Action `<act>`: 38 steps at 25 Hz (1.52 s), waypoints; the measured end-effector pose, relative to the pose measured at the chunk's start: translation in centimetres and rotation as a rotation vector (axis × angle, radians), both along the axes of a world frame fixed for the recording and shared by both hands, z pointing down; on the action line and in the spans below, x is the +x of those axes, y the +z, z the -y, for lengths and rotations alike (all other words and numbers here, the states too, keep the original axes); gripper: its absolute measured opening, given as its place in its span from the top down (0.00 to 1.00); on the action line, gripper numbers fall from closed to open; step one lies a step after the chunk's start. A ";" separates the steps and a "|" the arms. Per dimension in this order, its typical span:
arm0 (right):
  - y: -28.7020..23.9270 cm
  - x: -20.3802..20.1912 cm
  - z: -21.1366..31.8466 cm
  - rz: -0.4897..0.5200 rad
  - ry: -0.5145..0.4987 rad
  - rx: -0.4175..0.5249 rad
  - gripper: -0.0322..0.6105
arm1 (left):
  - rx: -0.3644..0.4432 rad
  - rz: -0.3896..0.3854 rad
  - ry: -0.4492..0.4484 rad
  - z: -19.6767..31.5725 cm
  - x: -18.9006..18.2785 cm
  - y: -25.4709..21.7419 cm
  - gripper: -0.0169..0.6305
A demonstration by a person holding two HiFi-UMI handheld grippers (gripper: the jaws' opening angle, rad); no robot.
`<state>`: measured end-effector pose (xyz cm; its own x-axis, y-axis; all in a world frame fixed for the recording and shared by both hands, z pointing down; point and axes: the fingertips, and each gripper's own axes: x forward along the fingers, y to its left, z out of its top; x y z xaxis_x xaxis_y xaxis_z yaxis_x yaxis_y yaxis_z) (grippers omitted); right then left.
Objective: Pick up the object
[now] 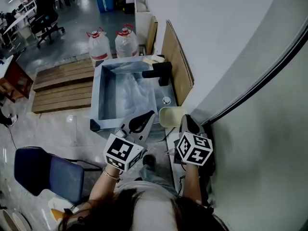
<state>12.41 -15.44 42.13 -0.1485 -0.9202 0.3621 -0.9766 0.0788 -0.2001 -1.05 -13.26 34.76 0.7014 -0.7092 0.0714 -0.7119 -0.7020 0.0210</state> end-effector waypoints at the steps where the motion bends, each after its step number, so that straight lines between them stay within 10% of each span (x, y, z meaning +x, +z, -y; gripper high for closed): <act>1: -0.6 -0.1 -0.3 0.000 0.000 0.014 0.90 | 0.002 -0.005 -0.001 -0.2 -0.2 -0.2 0.96; 38: -9.6 -2.6 -9.2 -0.022 -0.008 0.261 0.89 | 0.079 -0.045 -0.021 -6.6 -2.8 -4.0 0.96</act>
<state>9.76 -6.22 32.49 -0.1507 -0.9817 0.1161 -0.9796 0.1326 -0.1509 -3.84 -6.67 30.78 0.6876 -0.7259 -0.0170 -0.7261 -0.6876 -0.0017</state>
